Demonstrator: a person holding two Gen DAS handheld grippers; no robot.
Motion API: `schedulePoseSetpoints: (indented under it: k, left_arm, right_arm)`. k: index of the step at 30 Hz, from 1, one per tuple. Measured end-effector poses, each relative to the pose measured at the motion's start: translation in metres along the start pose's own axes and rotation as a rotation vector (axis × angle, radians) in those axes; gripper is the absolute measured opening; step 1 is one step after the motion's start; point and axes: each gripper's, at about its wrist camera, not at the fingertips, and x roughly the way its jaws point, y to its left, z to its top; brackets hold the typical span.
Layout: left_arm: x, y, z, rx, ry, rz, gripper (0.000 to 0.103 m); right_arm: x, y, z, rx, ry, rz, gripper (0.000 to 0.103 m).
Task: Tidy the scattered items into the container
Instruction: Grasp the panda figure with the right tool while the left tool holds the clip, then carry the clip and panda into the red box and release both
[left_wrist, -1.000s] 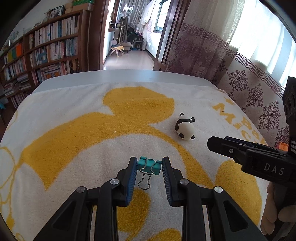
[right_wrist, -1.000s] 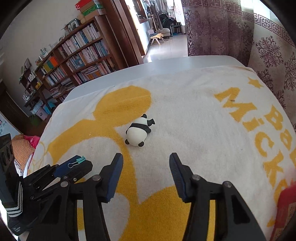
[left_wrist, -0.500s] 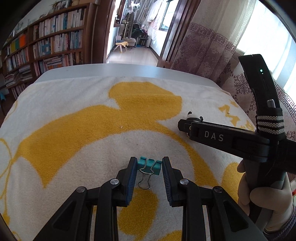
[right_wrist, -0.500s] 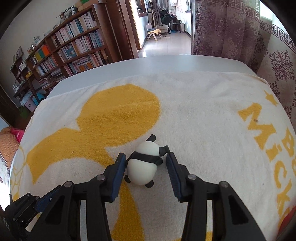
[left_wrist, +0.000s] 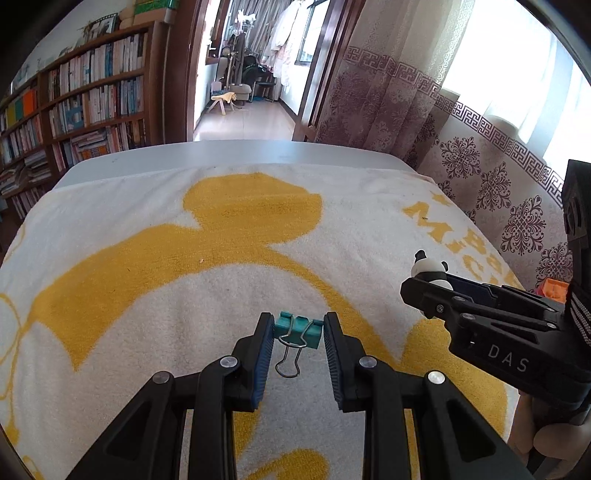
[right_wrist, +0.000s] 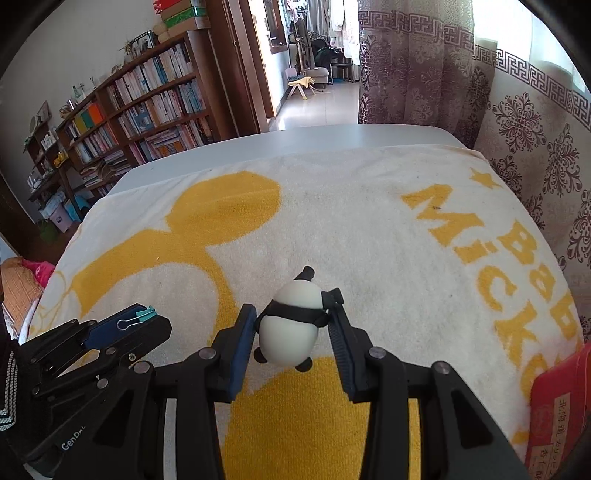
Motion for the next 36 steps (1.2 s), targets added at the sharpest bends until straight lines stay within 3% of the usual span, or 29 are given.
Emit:
schedulePoseSetpoints:
  k: [5,21,27,36]
  left_arm:
    - [-0.006,-0.02,-0.007,0.028,0.001,-0.019,0.029]
    - [-0.038,-0.09,-0.033,0.067,-0.021,-0.083,0.029]
    - [-0.05,-0.136,-0.032,0.132,-0.039,-0.125,0.029]
    - [-0.042,-0.237,-0.035,0.258,-0.017,-0.246,0.029]
  right_arm:
    - [-0.034,-0.01,-0.012,-0.019,-0.053,-0.045,0.044]
    - [-0.108,-0.051,-0.045,0.019,-0.176,-0.046,0.044]
    - [-0.147,-0.097,-0.067,0.076,-0.238,-0.061,0.044]
    - [-0.205,-0.186,-0.098,0.201,-0.316,-0.163,0.044]
